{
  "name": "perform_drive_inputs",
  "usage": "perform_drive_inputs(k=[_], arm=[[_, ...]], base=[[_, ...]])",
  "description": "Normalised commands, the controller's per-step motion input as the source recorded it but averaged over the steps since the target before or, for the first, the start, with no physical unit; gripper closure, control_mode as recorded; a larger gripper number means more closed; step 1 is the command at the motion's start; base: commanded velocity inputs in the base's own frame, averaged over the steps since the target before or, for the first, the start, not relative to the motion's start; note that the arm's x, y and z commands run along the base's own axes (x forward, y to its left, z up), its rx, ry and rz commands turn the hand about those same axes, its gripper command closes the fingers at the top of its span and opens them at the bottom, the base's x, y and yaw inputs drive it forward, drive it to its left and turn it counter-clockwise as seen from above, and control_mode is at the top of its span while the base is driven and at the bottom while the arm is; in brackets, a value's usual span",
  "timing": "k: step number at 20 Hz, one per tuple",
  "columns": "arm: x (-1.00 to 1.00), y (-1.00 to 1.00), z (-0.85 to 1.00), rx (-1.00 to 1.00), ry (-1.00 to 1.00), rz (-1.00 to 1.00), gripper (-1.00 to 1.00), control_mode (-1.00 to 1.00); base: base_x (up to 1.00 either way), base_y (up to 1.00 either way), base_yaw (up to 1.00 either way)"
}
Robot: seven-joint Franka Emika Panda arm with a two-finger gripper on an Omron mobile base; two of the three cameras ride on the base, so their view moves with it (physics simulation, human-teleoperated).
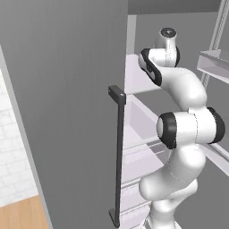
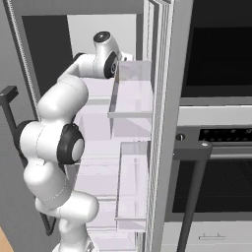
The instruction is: Place one lemon and one chicken drumstick in each tupperware on the nearby counter, to pack two identical lunches.
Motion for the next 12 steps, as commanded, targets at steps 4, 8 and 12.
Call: perform_drive_inputs(k=[4, 8, 12], arm=[[-0.14, 0.01, -0.23, -0.01, 0.08, 0.00, -1.00, -1.00], [0.00, 0.00, -0.09, 0.00, 0.01, 0.00, -1.00, -1.00], [0.03, 0.00, -0.11, 0.00, -0.01, 0.00, 1.00, -1.00]], base=[[0.00, 0.00, 0.00], [0.00, 0.00, 0.00], [0.00, 0.00, 0.00]])
